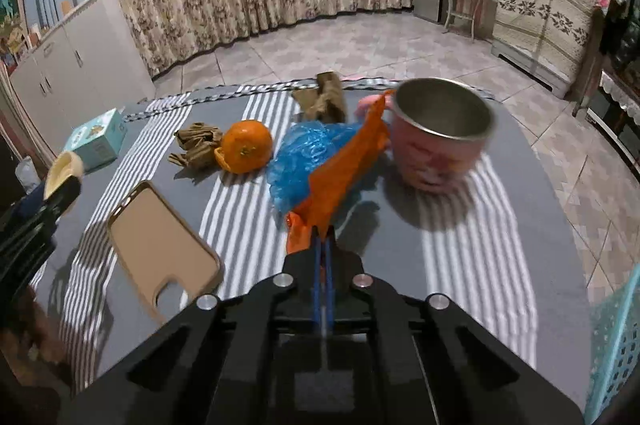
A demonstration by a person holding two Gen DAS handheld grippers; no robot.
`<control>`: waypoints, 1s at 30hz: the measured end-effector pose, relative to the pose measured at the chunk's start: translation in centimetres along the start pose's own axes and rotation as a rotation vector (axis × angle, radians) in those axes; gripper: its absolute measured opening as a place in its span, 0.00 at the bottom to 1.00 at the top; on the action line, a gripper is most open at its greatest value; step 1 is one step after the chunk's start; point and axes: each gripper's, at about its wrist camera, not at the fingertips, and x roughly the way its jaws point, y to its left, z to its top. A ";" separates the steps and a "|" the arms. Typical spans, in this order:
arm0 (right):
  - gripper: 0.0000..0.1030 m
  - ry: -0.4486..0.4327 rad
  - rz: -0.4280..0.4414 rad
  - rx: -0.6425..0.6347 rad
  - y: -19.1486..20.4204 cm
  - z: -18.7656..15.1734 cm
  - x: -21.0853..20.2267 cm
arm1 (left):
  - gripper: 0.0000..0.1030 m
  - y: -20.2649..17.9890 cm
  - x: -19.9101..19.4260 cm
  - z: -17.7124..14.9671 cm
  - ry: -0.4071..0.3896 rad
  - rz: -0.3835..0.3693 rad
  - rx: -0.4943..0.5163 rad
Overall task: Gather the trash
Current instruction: 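Grasp the orange plastic bag with the right tool while the left tool holds the lid, then carry both to the blue basket, left tool drops the lid while right tool drops the bag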
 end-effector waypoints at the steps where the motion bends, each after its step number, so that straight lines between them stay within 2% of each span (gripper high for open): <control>1: 0.02 -0.008 -0.001 0.005 -0.5 -0.3 -0.8 | 0.59 -0.1 0.0 0.0 0.001 -0.001 0.004; 6: 0.02 -0.049 0.007 0.037 -3.0 -1.1 -4.4 | 0.59 -1.0 -0.3 -0.1 -0.010 -0.026 0.028; 9: 0.02 -0.065 0.000 0.039 -4.1 -1.8 -6.1 | 0.59 -2.3 -0.9 -0.1 -0.017 -0.013 0.069; 17: 0.02 -0.138 -0.020 0.092 -8.7 -4.3 -10.7 | 0.59 -5.3 -3.8 0.0 -0.015 -0.084 0.085; 27: 0.02 -0.233 -0.208 0.170 -17.6 -9.2 -17.3 | 0.59 -12.6 -7.9 0.4 -0.062 -0.190 0.095; 30: 0.02 -0.239 -0.305 0.189 -20.5 -10.8 -18.4 | 0.59 -15.9 -8.8 0.4 -0.062 -0.241 0.104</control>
